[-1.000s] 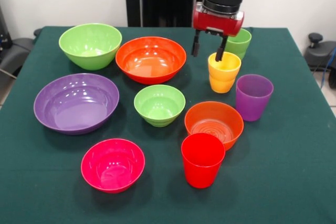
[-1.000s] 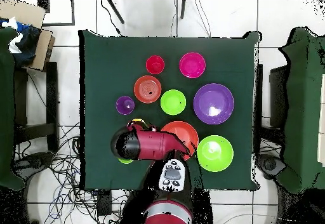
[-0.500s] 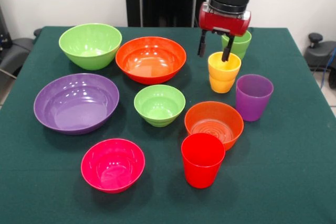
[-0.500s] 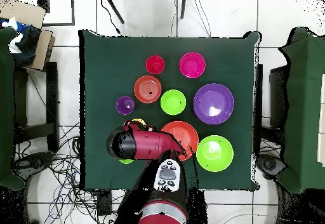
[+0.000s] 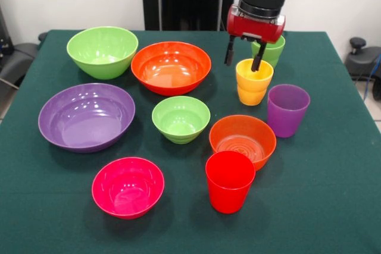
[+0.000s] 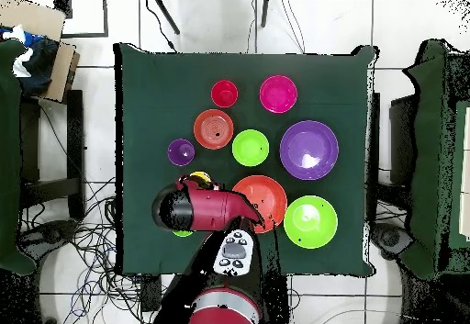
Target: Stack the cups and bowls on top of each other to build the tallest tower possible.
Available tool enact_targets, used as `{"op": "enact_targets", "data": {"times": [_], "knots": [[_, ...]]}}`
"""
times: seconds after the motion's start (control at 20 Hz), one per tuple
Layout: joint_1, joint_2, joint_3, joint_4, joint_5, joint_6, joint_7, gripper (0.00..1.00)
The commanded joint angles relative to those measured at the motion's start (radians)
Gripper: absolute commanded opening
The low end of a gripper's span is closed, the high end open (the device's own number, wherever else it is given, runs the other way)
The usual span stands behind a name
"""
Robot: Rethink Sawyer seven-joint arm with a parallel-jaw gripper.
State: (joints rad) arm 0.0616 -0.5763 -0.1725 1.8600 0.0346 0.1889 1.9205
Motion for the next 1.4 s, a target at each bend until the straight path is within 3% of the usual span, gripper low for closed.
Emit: {"op": "enact_targets", "data": {"times": [0.05, 0.7, 1.4], "knots": [[0.033, 0.107, 0.023, -0.095, 0.044, -0.12, 0.19, 1.0], [0.054, 0.161, 0.006, -0.138, 0.062, -0.134, 0.157, 1.0], [0.079, 0.129, -0.007, -0.114, 0.078, -0.094, 0.17, 1.0]]}}
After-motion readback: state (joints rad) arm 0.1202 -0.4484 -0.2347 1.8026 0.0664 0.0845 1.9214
